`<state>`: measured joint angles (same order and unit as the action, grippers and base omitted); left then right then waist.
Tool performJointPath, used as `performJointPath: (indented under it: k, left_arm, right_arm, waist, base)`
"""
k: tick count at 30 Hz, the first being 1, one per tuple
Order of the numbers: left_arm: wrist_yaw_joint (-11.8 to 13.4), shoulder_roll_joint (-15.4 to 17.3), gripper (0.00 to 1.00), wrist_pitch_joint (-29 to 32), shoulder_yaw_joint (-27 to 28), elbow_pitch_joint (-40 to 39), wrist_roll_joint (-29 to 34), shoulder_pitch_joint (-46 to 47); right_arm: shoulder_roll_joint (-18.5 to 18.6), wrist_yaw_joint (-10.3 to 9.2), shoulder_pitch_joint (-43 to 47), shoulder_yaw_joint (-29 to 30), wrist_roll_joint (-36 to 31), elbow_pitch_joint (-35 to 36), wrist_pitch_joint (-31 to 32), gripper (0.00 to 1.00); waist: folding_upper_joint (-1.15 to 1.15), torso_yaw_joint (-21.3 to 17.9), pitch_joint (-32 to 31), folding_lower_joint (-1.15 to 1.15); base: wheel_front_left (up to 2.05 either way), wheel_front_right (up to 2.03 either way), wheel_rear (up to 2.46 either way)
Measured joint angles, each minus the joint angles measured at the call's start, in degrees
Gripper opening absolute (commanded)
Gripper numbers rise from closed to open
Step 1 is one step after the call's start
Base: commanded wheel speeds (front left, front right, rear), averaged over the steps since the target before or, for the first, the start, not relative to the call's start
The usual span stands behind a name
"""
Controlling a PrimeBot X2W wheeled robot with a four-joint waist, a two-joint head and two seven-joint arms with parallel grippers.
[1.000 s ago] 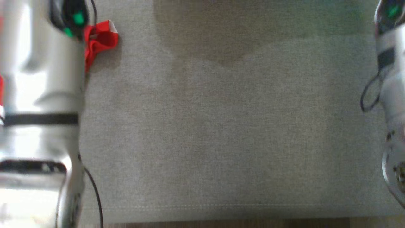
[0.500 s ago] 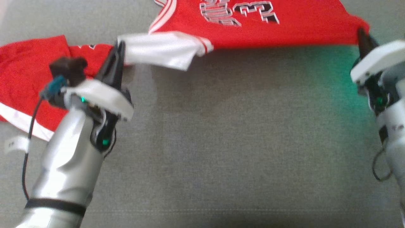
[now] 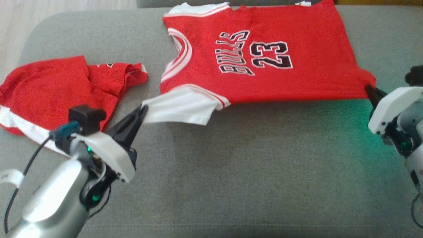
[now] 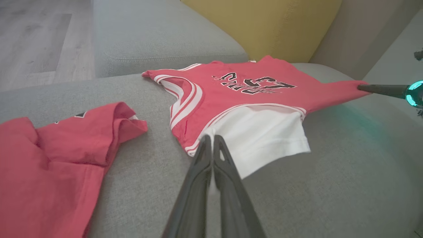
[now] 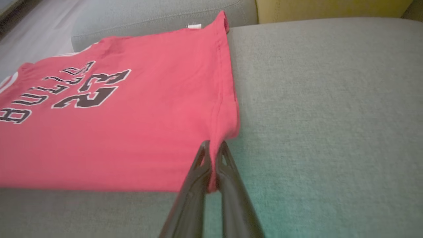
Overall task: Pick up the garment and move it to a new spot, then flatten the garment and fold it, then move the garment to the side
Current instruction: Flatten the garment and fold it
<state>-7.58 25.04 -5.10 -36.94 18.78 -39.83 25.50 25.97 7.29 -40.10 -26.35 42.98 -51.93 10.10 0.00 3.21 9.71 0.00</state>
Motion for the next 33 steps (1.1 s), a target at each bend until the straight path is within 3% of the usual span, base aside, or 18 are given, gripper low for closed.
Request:
performJointPath:
  k: [21, 28, 33]
  left_arm:
    - [0.05, 13.6, 0.0, 11.27, -7.57, -17.95, -5.89, -12.13]
    - [1.1, 17.84, 0.0, 13.72, -7.84, -22.04, -7.54, -14.91]
    - [1.55, 17.93, 0.0, 14.1, -7.73, -23.25, -7.55, -14.76]
  right_arm:
    - [6.62, 0.0, 13.5, -7.39, 8.56, 10.4, 20.47, 0.0]
    - [9.25, 0.0, 18.63, -6.49, 13.3, 17.34, 30.1, 0.0]
    - [9.96, 0.0, 18.63, -3.2, 13.29, 20.34, 33.06, 0.0]
  waist:
    - [0.0, -1.29, -7.49, 0.0]
    - [0.0, -1.81, -8.49, 0.0]
    - [0.0, -1.95, -8.02, 0.0]
  base:
    - [0.0, 0.0, 0.0]
    - [0.0, 0.0, 0.0]
    - [0.0, 0.0, 0.0]
